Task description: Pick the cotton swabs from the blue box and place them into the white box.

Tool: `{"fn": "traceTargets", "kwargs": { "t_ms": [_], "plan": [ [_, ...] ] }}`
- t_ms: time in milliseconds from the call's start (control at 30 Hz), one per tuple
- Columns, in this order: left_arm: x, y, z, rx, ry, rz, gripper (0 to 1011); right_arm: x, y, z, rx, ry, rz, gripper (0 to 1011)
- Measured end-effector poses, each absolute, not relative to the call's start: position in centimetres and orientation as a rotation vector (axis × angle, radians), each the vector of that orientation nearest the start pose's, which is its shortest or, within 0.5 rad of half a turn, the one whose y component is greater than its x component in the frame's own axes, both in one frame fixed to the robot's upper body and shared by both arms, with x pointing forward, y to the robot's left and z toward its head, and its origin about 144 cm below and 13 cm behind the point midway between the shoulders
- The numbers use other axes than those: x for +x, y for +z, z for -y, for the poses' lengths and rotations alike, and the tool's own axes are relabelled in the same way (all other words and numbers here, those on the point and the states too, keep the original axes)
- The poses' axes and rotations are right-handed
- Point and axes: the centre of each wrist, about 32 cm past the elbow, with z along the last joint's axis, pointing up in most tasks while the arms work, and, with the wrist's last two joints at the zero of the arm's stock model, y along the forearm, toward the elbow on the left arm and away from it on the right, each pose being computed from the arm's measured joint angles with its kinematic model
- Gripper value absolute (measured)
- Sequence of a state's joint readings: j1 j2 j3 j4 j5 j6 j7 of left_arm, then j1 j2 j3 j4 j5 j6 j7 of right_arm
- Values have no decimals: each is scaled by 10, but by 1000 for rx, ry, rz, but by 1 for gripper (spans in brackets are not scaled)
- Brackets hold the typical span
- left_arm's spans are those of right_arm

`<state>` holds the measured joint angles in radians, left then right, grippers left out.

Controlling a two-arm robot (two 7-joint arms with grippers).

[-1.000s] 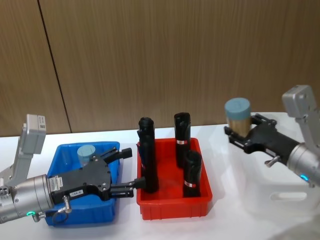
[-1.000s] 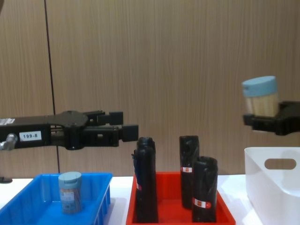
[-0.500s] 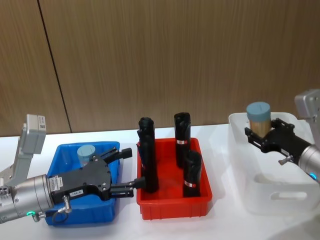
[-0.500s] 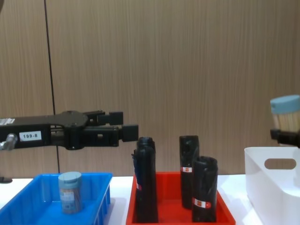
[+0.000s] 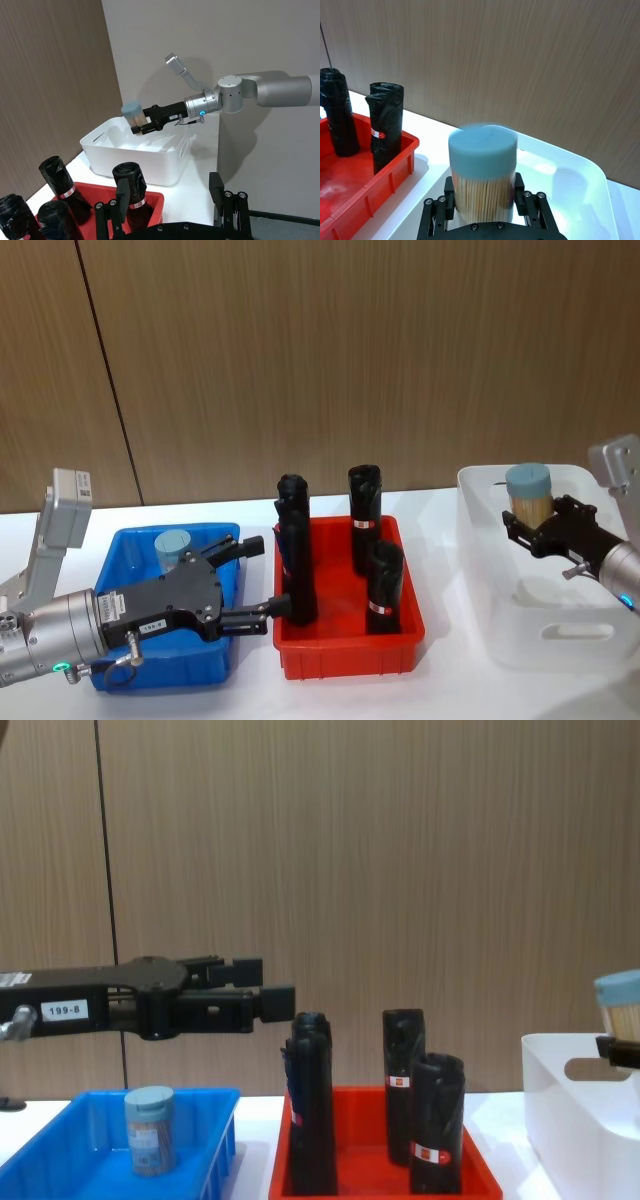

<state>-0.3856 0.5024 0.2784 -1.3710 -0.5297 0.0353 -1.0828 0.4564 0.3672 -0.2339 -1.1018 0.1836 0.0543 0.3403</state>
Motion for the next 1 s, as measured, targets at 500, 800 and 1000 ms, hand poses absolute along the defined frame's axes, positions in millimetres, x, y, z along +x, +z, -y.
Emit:
{"fn": "traceTargets", "kwargs": {
  "t_ms": [500,800,1000],
  "plan": [
    [552,1223,-325,20,348,46,1004,579,1169,327,-298,-1218,35,1001],
    [551,1223,-324,21,353,46,1004,578,1169,326,-296,-1220,34,1002],
    [550,1222,-319,29,385,51,1004,571,1168,320,-279,-1219,43,1001]
  ]
}}
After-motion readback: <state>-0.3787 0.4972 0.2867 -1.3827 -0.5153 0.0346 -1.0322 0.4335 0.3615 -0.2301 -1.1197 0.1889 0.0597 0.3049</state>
